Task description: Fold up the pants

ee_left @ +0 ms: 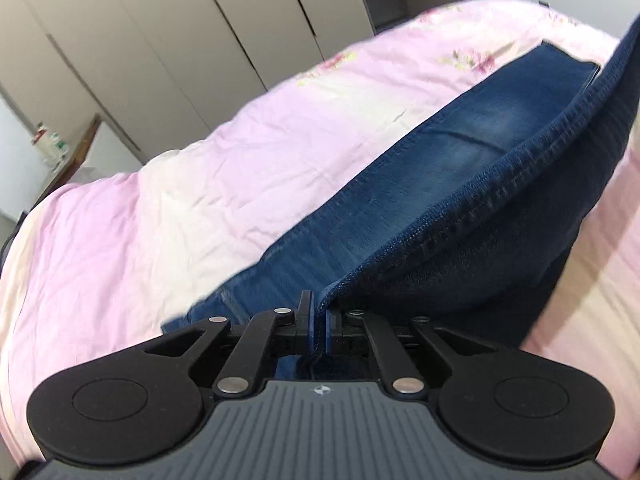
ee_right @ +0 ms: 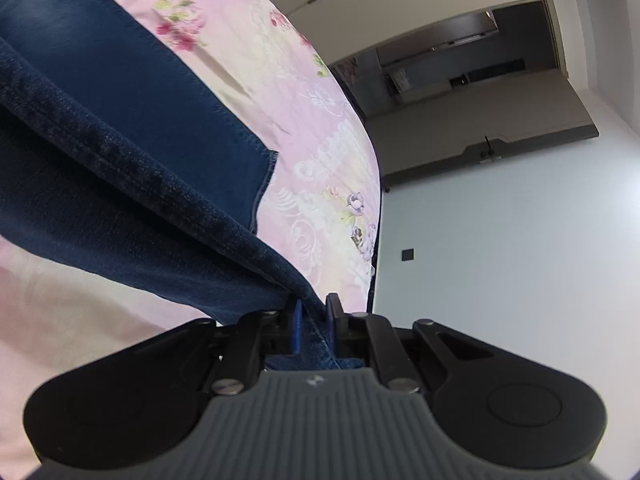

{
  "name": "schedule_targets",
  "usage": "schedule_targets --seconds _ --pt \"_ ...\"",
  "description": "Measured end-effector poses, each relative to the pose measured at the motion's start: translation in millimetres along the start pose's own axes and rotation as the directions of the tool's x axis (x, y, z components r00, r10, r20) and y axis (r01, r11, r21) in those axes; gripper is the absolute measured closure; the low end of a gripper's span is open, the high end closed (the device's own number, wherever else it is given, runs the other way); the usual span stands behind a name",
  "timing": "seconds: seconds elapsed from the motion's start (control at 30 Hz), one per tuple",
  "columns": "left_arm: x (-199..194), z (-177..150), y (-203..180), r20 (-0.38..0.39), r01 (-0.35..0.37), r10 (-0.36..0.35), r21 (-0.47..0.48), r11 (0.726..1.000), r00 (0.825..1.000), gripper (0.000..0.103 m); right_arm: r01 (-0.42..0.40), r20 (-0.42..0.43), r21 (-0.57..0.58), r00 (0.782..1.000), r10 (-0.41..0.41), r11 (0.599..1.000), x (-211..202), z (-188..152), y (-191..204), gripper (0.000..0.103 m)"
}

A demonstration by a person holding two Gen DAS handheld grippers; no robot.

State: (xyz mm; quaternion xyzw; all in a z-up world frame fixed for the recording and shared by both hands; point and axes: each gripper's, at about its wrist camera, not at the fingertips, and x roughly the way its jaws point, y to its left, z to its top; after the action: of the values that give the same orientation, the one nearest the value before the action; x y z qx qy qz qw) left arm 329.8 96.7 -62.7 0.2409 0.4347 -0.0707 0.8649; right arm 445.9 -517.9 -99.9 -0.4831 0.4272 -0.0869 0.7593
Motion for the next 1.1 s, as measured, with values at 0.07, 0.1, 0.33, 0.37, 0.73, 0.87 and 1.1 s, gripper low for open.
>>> schedule_targets --seconds 0.07,0.1,0.33,0.37,0.73,0.87,1.1 --pt "31 18 9 -0.033 0.006 -0.005 0.019 1.0 0.999 0.098 0.01 -0.032 -0.008 0.999 -0.01 1.0 22 25 7 0.099" --pt "45 25 12 -0.046 0.011 -0.01 0.025 1.0 0.999 0.098 0.013 -0.044 -0.013 0.999 -0.013 1.0 34 36 11 0.1" --pt "125 47 34 -0.125 0.049 -0.05 -0.005 0.999 0.991 0.098 0.055 -0.076 -0.061 0.995 -0.06 0.997 100 113 38 0.1" --pt "132 48 35 -0.133 0.05 -0.05 -0.007 0.999 0.99 0.098 0.062 -0.078 -0.063 0.995 -0.067 0.996 108 122 42 0.1" --pt "178 65 67 -0.183 0.073 -0.094 -0.118 0.99 0.979 0.096 0.099 -0.121 -0.047 0.987 -0.104 0.994 167 189 60 0.101" --pt "188 61 70 -0.192 0.046 -0.071 -0.132 0.99 0.979 0.071 0.109 -0.124 -0.023 0.986 -0.111 0.994 175 190 71 0.093" --pt "165 66 86 -0.13 0.012 -0.035 -0.179 0.984 0.991 0.018 0.059 -0.024 0.151 0.998 -0.056 0.987 155 198 54 0.041"
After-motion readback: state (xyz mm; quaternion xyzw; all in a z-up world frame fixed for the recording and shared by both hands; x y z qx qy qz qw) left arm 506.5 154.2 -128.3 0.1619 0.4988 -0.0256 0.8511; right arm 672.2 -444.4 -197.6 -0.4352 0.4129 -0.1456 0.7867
